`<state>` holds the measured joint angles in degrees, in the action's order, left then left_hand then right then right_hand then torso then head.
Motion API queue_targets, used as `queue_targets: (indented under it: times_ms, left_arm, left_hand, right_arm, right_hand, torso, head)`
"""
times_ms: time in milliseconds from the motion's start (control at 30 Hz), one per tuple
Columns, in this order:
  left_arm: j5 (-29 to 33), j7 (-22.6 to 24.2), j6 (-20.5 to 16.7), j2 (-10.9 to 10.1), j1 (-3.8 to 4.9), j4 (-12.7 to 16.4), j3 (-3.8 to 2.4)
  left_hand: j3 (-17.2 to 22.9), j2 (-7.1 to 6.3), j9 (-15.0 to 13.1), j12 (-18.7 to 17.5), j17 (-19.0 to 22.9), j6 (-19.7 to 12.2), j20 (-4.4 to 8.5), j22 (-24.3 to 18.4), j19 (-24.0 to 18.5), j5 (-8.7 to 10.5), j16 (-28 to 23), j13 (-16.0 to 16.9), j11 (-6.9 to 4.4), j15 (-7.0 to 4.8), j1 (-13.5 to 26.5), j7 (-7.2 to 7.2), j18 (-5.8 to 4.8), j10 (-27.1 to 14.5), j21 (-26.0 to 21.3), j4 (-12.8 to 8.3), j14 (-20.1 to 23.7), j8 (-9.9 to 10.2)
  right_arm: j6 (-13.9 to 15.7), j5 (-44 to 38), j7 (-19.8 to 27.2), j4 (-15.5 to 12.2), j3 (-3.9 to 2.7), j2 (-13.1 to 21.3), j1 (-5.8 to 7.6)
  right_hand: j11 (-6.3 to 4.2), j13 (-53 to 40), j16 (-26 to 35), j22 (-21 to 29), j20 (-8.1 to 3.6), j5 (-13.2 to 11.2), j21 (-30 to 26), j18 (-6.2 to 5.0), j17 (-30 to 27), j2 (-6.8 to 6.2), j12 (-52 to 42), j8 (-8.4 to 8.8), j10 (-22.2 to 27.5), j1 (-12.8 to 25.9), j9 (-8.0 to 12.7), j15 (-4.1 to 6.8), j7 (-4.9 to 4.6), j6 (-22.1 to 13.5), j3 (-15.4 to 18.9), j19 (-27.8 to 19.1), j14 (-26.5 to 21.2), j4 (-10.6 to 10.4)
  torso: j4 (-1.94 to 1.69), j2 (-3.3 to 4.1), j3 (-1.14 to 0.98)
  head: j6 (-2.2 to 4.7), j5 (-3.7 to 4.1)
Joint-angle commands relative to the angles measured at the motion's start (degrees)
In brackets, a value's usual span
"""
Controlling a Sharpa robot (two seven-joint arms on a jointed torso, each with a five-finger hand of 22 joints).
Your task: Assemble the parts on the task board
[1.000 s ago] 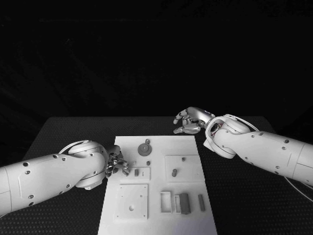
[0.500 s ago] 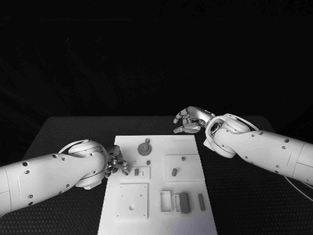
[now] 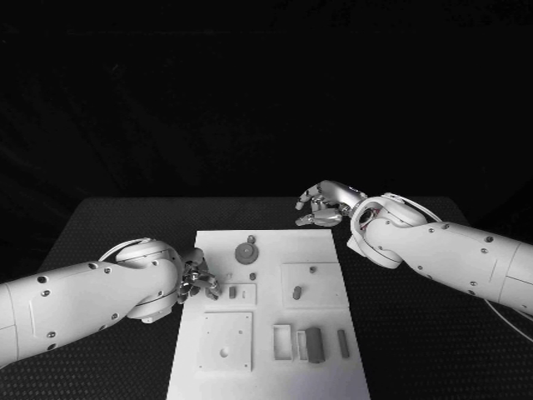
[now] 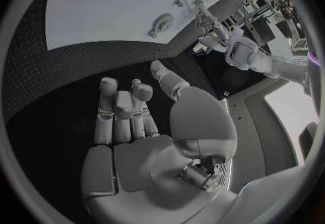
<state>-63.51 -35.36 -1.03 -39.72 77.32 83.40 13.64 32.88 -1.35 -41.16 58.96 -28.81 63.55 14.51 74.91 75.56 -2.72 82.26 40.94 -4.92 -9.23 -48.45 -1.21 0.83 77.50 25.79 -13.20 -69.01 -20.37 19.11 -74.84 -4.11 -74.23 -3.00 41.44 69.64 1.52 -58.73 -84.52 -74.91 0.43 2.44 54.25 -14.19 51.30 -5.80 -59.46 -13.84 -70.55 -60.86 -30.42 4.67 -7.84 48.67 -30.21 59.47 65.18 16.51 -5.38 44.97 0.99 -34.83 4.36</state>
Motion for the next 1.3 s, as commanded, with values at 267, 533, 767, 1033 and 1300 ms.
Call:
queue_targets:
  times_ms: [267,533,767,1033,1300]
  left_arm:
    - [-0.40,-0.26,0.55,0.07,-0.08,0.05,0.02]
    - [-0.40,-0.11,0.11,0.06,-0.09,0.09,0.02]
    - [-0.36,0.14,-0.93,0.01,-0.10,0.11,0.02]
    - [-0.85,0.37,-2.05,0.04,-0.13,0.11,0.02]
    - [-1.10,0.57,-3.20,0.04,-0.17,0.03,0.02]
  left_hand:
    - [-2.07,-1.12,-1.04,0.24,0.23,-0.06,0.39,1.15,0.02,-0.20,0.23,-0.68,-0.13,-0.52,1.22,-0.15,0.07,0.29,0.38,0.58,-0.02,-0.52]
    - [-1.70,2.54,-0.36,0.61,0.36,0.07,0.41,1.15,0.06,-0.26,0.31,-1.36,-0.25,-0.52,-0.95,-0.03,0.06,0.46,0.50,-0.92,-0.23,-1.04]
    - [0.13,3.53,0.28,0.81,0.49,0.25,0.36,1.11,0.17,-0.31,0.30,-2.00,-0.28,-0.42,-2.60,0.00,-0.01,0.60,0.57,-1.24,-0.40,-1.39]
    - [0.98,3.88,0.62,0.99,0.54,0.46,0.32,1.15,0.35,-0.25,0.38,-2.41,-0.33,-0.38,-3.14,0.06,-0.05,0.78,0.71,-1.42,-0.62,-1.75]
    - [1.14,3.97,0.74,1.04,0.56,0.57,0.30,1.16,0.42,-0.24,0.41,-2.63,-0.37,-0.35,-3.17,0.10,-0.07,0.87,0.78,-1.48,-0.70,-1.93]
  right_arm:
    - [-0.54,-0.05,0.58,-0.07,-0.03,0.03,-0.01]
    - [-0.50,-0.03,0.60,-0.03,-0.03,-0.01,-0.01]
    - [-0.50,-0.02,0.62,-0.01,-0.03,-0.01,-0.01]
    - [-0.42,-0.02,0.62,-0.03,-0.03,0.02,-0.01]
    - [-0.41,-0.02,0.62,-0.04,-0.03,0.05,-0.01]
  right_hand:
    - [0.14,0.07,0.17,-0.87,0.24,0.35,-0.24,-0.81,-0.08,-0.22,0.27,0.17,-0.37,0.67,0.08,-0.23,-0.38,0.18,0.32,0.09,0.25,-0.13]
    - [0.14,0.07,0.18,-0.87,0.24,0.35,-0.25,-0.81,-0.09,-0.21,0.27,0.18,-0.37,0.72,0.08,-0.23,-0.39,0.18,0.31,0.10,0.25,-0.13]
    - [0.14,0.08,0.18,-0.87,0.24,0.35,-0.26,-0.81,-0.09,-0.19,0.27,0.19,-0.37,0.77,0.09,-0.23,-0.38,0.18,0.30,0.10,0.25,-0.13]
    - [0.14,0.08,0.18,-0.87,0.24,0.35,-0.26,-0.81,-0.09,-0.19,0.27,0.19,-0.38,0.80,0.09,-0.23,-0.38,0.18,0.29,0.10,0.25,-0.13]
    - [0.14,0.09,0.18,-0.87,0.24,0.35,-0.26,-0.81,-0.09,-0.19,0.27,0.20,-0.38,0.83,0.09,-0.23,-0.38,0.18,0.29,0.11,0.25,-0.13]
  torso:
    - [0.03,0.02,-0.01]
    - [0.03,0.00,-0.01]
    - [0.01,0.02,0.02]
    - [0.01,0.01,0.01]
    - [-0.01,-0.01,-0.01]
  head:
    - [0.02,0.00]
    - [0.03,-0.02]
    - [0.07,0.05]
    - [0.09,0.07]
    - [0.12,0.10]
